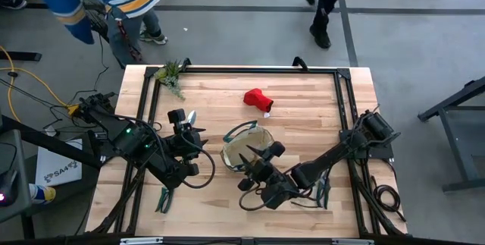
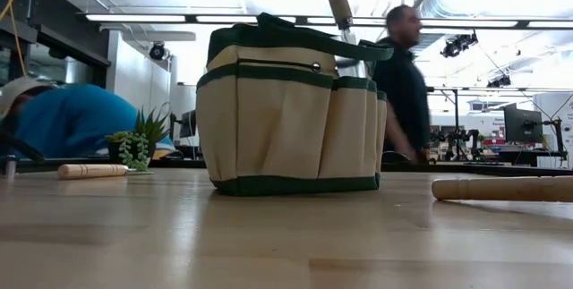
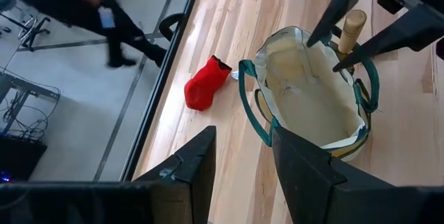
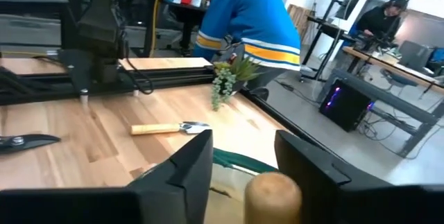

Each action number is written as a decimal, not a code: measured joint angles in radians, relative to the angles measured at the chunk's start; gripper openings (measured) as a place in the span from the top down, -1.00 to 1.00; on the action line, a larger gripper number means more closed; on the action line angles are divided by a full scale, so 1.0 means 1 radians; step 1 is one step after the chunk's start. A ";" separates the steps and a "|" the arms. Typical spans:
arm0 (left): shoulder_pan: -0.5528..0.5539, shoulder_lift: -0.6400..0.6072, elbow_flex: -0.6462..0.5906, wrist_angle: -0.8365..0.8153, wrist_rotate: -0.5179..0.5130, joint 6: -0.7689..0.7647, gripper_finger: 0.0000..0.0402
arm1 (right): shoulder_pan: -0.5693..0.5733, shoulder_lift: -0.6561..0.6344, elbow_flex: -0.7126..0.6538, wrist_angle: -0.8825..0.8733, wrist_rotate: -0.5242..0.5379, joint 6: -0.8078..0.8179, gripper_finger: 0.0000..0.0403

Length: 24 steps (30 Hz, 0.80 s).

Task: Pick & Place Garden tools in Gardening bag
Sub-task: Put the brown trowel into the white gardening bag

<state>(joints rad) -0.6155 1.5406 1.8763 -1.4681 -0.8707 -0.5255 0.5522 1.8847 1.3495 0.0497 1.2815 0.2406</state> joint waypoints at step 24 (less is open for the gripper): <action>0.000 0.000 0.000 -0.001 0.008 0.001 0.32 | 0.019 -0.002 0.000 0.075 0.048 0.044 0.06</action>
<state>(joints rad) -0.6155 1.5406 1.8763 -1.4689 -0.8625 -0.5247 0.5716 1.8828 1.3495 0.1249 1.3300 0.2844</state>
